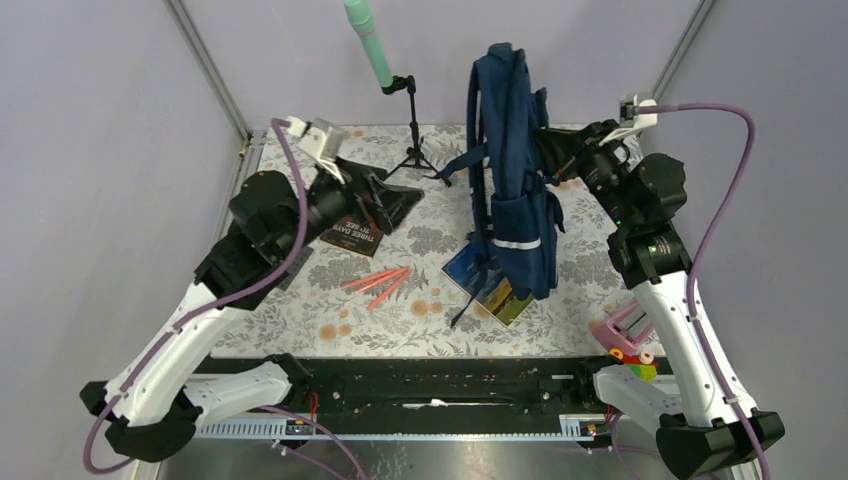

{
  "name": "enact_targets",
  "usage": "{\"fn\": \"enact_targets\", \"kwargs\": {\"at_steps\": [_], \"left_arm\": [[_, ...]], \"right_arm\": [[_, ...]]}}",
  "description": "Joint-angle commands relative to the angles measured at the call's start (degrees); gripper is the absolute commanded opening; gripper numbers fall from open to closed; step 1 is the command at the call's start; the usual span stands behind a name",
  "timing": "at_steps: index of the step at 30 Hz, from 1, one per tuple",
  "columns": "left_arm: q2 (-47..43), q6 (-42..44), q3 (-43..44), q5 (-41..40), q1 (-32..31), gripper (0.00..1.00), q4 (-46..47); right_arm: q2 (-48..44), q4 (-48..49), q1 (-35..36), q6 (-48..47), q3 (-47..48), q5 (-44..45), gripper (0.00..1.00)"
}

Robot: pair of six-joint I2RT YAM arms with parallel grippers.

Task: Pack the student bag
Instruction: Adjust the student bag at the center of the board.

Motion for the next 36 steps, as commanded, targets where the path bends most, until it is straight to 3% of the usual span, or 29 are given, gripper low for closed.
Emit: {"fn": "enact_targets", "kwargs": {"at_steps": [1,4,9,14,20,31,36], "left_arm": [[-1.2,-8.8,0.7,12.9,8.6,0.99,-0.9],[0.4,-13.7,1.4,20.3,13.4,0.99,0.9],[1.9,-15.9,1.3,19.1,16.9,0.99,1.2],[2.3,-21.1,-3.9,19.4,21.1,0.99,7.4],[4.1,-22.7,-8.2,13.7,23.3,0.99,9.4],[5.2,-26.0,-10.6,15.4,24.2,0.99,18.0],[8.0,-23.8,-8.9,13.8,24.2,0.99,16.5]], "right_arm": [[-2.3,18.5,5.8,-4.3,2.8,-0.7,0.00],[-2.0,20.9,10.5,-5.6,0.0,0.2,0.00],[-2.0,26.8,17.1,-7.1,-7.8,4.1,0.00],[-1.4,30.8,20.1,-6.9,-13.5,6.2,0.00],[-1.9,32.8,21.9,-5.6,-18.2,6.6,0.00],[-2.3,33.1,24.1,-3.8,-23.7,6.2,0.00],[-1.3,33.7,25.5,-3.7,-24.4,6.1,0.00]]}}
